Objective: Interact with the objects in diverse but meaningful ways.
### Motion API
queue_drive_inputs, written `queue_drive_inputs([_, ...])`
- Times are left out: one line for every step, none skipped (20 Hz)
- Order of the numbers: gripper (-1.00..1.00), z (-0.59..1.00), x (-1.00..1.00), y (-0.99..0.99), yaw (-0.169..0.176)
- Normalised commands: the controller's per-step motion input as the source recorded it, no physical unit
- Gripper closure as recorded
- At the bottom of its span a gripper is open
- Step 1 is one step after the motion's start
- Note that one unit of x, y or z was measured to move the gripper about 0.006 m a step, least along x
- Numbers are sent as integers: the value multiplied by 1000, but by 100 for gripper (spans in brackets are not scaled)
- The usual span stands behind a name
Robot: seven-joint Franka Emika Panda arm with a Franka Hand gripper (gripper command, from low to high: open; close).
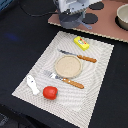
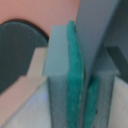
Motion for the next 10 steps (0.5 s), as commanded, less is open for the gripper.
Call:
queue_drive_inputs([100,0,440,394,168])
queue_drive_inputs([100,0,434,351,178])
queue_drive_inputs([100,0,363,294,209])
queue_drive_inputs([100,0,369,271,209])
queue_drive_inputs([100,131,346,240,215])
queue_drive_inputs([100,363,414,223,193])
queue_drive_inputs([100,469,414,209,185])
queue_drive_inputs([100,537,429,223,191])
queue_drive_inputs([100,566,440,194,179])
queue_drive_inputs([100,583,474,174,170])
